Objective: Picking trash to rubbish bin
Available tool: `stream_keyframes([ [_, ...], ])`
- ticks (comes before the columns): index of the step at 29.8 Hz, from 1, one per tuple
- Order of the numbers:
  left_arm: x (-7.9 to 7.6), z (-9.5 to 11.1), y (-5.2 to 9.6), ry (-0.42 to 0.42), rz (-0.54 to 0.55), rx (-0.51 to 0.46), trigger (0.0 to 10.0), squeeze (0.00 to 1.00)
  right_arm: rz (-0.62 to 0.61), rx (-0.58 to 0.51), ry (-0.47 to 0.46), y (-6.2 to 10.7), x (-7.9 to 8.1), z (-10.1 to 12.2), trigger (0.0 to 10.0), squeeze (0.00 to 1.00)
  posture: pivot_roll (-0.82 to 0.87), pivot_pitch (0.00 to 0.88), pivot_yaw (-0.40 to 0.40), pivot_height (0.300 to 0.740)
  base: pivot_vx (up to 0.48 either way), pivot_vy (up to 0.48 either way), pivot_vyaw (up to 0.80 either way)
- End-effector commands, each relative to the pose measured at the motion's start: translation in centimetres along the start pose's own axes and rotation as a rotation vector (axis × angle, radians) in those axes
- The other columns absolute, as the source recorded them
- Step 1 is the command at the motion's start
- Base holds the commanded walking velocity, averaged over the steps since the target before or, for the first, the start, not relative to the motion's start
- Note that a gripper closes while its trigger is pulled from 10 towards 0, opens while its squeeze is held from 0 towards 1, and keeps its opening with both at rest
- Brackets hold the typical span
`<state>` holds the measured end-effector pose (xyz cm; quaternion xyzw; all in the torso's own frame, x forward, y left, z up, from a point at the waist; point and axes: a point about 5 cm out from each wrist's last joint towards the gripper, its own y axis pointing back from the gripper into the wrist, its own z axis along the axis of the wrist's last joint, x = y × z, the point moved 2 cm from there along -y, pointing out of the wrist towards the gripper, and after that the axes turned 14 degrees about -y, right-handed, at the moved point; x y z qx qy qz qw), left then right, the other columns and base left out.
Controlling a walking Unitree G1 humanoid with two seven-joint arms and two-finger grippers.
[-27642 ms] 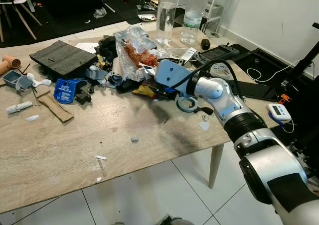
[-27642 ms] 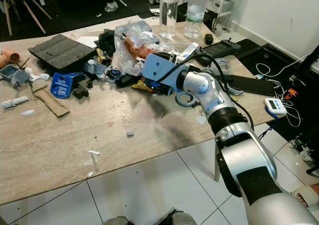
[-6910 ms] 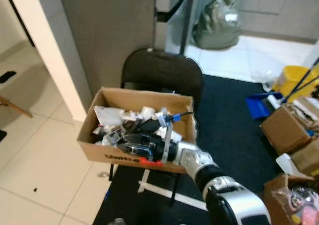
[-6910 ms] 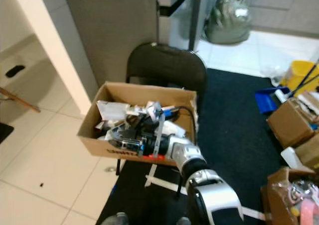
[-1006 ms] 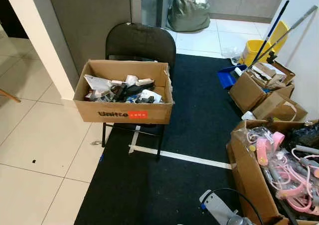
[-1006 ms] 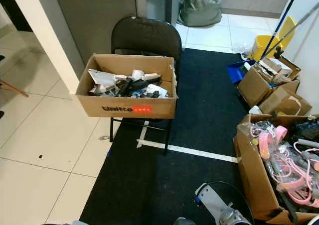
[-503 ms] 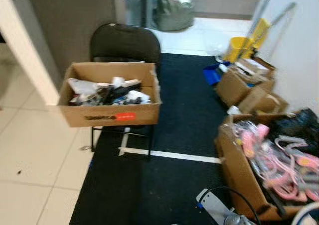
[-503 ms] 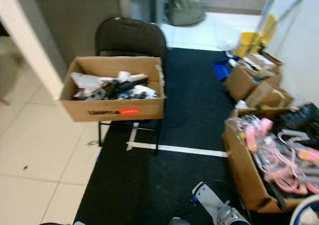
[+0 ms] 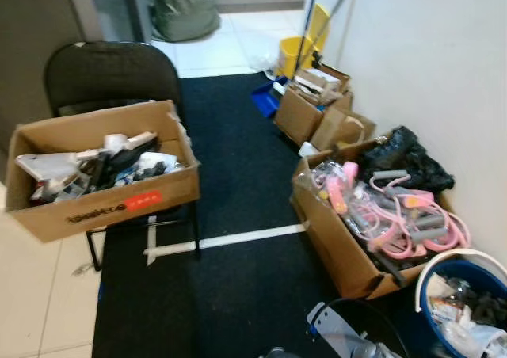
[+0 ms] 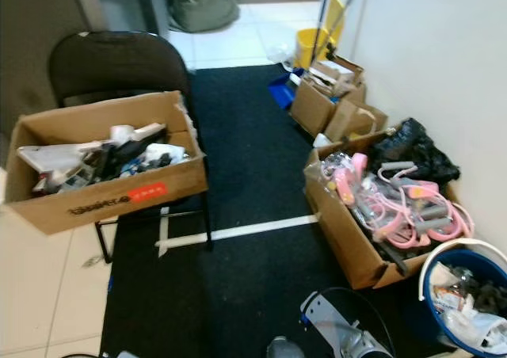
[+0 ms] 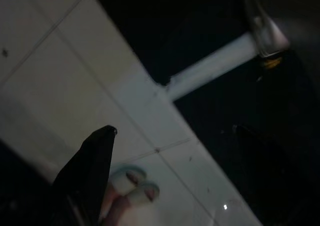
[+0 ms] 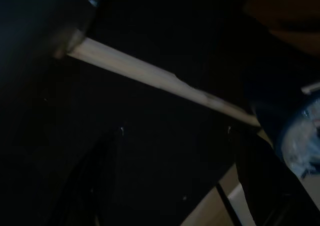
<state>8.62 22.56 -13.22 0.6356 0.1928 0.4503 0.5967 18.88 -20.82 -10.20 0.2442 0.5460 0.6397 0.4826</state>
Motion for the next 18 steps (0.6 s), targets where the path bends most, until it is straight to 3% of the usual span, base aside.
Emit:
stream_keyframes([
  [1,-0.46,-0.47,0.08,-0.005,-0.019,0.005,10.0,0.0,0.014,0.02,0.01,-0.08,0.58,-0.62,10.0,0.0,0.11,0.101,-0.016,0.74,0.0,0.0,-0.77],
  [18,-1.2,-1.42,0.24,-0.025,-0.037,0.021,10.0,0.0,0.025,0.029,0.033,-0.1,0.84,-0.96,10.0,0.0,0.12,0.114,-0.012,0.74,0.0,0.0,-0.77],
])
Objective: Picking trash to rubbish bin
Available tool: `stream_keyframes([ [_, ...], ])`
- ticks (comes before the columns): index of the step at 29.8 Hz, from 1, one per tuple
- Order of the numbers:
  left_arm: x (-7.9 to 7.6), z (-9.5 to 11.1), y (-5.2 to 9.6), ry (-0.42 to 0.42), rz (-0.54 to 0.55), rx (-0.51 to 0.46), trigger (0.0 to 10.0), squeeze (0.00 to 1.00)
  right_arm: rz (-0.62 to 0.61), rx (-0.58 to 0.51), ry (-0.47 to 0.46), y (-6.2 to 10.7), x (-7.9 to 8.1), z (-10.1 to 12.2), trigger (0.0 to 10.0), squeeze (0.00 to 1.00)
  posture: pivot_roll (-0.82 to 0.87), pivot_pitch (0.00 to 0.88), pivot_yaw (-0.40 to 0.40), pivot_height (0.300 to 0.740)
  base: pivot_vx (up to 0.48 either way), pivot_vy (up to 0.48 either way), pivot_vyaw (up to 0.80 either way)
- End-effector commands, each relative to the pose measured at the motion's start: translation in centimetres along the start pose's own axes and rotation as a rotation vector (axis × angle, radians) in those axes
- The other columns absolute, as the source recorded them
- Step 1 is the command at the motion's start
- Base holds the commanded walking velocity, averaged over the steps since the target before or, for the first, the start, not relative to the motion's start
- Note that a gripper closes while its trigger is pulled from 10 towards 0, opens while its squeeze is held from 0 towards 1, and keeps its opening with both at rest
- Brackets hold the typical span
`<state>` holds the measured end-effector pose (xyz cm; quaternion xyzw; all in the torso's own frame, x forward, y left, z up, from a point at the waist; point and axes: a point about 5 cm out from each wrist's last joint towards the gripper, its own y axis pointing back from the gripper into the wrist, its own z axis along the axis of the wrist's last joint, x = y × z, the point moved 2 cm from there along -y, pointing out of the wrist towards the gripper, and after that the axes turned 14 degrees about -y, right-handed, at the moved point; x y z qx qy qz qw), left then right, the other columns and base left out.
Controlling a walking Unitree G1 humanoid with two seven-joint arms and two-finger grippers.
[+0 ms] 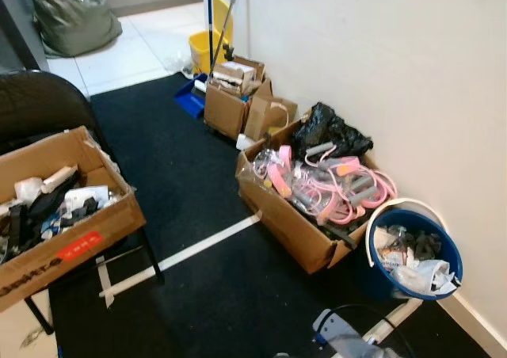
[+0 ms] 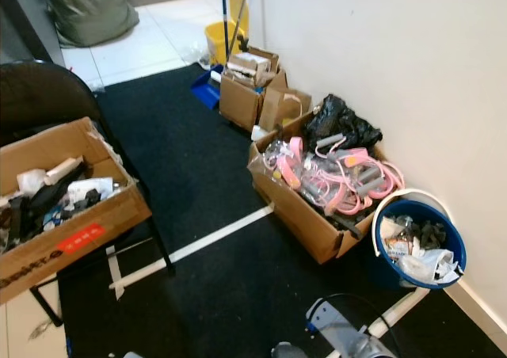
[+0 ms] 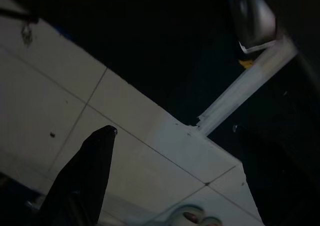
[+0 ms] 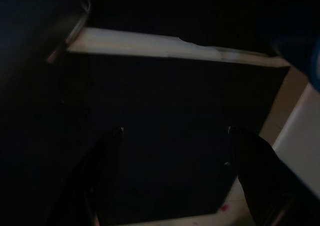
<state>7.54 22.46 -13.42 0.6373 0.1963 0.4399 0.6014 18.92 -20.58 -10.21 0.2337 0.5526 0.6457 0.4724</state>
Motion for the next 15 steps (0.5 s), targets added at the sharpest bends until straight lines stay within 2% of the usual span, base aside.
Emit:
stream_keyframes([
  [1,-0.55,-0.57,0.09,-0.013,-0.017,0.017,10.0,0.0,0.022,0.032,-0.001,-0.08,0.69,-1.09,10.0,0.0,0.12,0.114,-0.012,0.74,0.0,0.0,-0.77],
  [15,-0.76,-0.54,0.11,-0.024,-0.022,0.008,10.0,0.0,0.027,0.039,-0.001,-0.08,0.74,-1.27,10.0,0.0,0.12,0.126,-0.006,0.74,0.0,0.0,-0.77],
])
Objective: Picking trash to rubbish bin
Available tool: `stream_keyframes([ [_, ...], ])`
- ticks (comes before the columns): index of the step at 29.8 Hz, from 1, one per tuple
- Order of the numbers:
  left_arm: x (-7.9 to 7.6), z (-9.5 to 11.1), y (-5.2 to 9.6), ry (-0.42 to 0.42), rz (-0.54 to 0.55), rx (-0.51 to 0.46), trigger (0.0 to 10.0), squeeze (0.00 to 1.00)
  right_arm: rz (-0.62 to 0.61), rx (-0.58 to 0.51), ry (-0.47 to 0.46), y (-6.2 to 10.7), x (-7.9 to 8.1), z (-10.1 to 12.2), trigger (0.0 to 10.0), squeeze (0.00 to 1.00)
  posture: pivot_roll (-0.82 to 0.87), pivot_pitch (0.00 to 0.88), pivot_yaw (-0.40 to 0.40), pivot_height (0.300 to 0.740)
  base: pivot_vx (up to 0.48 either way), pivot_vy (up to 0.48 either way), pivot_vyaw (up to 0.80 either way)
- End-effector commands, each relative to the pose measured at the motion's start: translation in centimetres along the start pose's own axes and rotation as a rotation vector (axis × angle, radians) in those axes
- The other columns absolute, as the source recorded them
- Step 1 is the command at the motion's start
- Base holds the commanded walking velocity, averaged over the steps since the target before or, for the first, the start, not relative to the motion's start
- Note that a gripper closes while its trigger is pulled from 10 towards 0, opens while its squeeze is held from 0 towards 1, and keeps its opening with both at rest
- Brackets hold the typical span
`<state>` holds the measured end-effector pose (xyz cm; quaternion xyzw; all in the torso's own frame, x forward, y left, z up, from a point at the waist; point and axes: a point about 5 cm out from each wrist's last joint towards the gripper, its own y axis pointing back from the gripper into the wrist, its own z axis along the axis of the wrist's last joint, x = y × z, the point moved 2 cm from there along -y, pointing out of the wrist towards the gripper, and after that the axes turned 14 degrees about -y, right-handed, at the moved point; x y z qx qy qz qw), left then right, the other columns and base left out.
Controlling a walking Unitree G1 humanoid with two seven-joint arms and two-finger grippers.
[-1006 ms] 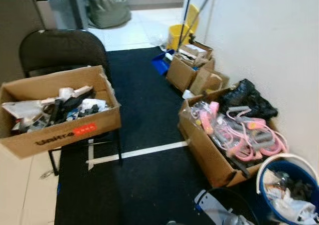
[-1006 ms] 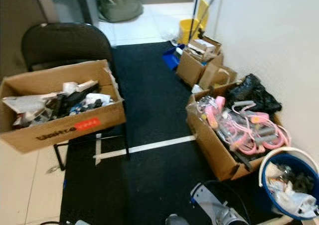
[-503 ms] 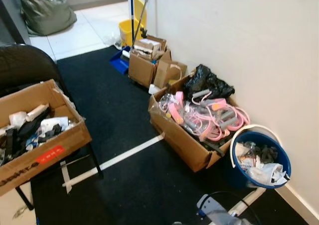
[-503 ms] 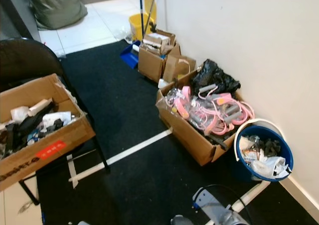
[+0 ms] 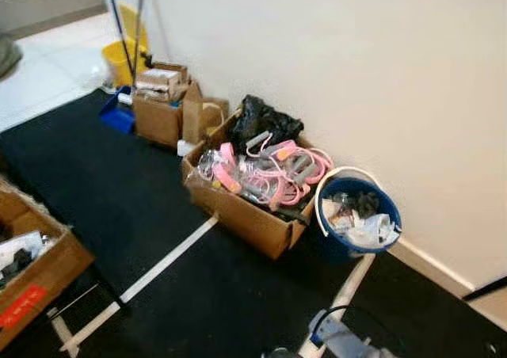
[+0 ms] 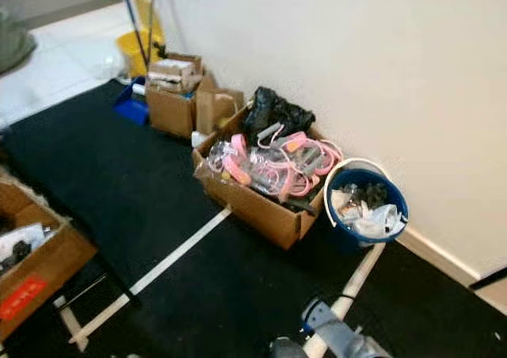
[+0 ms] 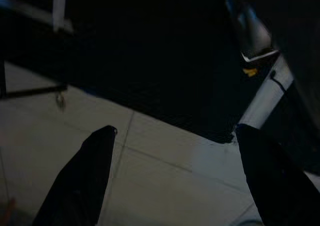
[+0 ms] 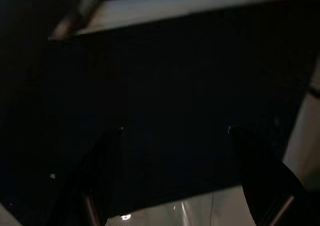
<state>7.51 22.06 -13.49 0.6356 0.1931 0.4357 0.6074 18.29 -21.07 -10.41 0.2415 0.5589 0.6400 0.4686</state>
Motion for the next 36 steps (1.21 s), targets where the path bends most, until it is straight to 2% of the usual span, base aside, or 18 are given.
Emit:
stream_keyframes([
  [1,-0.38,-0.8,0.1,-0.015,-0.015,0.02,10.0,0.0,0.021,0.015,0.003,-0.1,0.82,-0.45,10.0,0.0,0.12,0.126,-0.006,0.74,0.0,0.0,-0.77],
  [18,0.4,-0.88,0.05,-0.02,-0.006,0.018,10.0,0.0,0.024,0.018,0.014,-0.1,0.85,-0.47,10.0,0.0,0.12,0.129,-0.007,0.74,0.0,0.0,-0.77],
  [36,0.09,-0.72,0.05,-0.02,-0.006,0.018,10.0,0.0,0.026,0.024,0.027,-0.1,0.86,-0.6,10.0,0.0,0.12,0.134,-0.008,0.74,0.0,0.0,-0.77],
])
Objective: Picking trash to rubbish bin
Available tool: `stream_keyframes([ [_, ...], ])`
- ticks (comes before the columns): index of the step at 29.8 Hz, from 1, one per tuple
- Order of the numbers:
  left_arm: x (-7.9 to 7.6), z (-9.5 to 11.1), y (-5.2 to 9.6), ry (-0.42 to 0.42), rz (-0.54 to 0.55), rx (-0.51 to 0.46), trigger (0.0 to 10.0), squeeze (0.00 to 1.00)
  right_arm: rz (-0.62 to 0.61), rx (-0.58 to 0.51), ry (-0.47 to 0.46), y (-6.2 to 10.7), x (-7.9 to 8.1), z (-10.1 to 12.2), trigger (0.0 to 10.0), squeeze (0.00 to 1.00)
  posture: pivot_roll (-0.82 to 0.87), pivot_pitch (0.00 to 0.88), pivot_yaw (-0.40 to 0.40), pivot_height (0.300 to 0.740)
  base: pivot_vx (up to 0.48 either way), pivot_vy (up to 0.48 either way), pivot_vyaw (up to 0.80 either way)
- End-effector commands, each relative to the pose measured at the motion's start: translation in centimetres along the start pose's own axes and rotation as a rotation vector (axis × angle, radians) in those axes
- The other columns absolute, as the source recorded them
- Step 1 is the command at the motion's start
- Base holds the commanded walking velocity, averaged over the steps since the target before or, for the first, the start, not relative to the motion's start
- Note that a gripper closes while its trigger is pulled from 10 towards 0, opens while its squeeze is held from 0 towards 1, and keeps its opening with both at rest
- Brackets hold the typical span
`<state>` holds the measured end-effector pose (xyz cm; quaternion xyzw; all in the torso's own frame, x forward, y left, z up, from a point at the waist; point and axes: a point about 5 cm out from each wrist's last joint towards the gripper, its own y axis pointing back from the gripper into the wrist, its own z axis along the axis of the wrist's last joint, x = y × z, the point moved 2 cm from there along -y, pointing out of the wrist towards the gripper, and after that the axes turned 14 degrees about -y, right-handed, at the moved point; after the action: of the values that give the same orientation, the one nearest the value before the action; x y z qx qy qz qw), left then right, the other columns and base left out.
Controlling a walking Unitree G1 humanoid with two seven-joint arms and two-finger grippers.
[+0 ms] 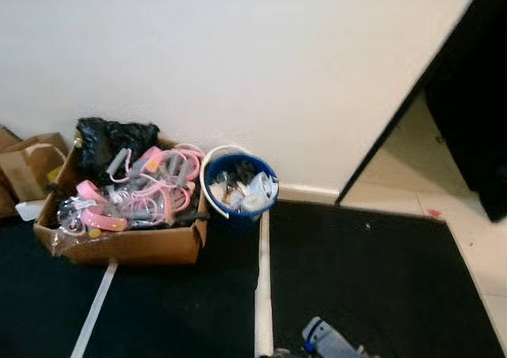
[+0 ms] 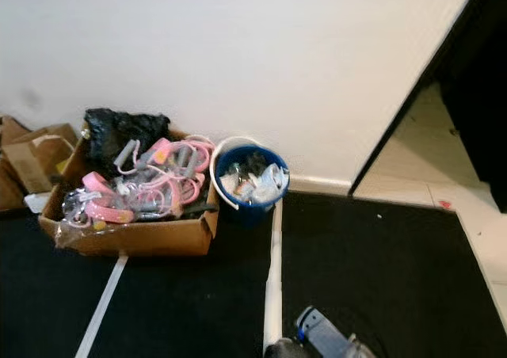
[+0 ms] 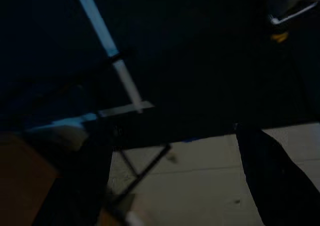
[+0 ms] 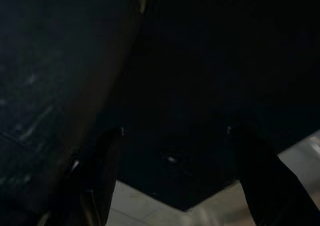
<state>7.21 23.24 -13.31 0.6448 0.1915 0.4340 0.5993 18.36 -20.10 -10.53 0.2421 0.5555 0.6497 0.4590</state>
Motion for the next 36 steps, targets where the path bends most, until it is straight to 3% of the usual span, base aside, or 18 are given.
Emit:
stream_keyframes([
  [1,-0.74,0.33,0.02,-0.011,-0.017,-0.004,10.0,0.0,0.002,0.034,0.016,-0.02,0.04,-1.12,10.0,0.0,0.12,0.134,-0.008,0.74,0.0,0.0,-0.77],
  [36,-0.52,0.96,-0.03,0.013,-0.007,-0.024,10.0,0.0,0.018,0.038,0.007,-0.03,0.24,-1.15,10.0,0.0,0.12,0.116,-0.015,0.74,0.0,0.0,-0.77],
])
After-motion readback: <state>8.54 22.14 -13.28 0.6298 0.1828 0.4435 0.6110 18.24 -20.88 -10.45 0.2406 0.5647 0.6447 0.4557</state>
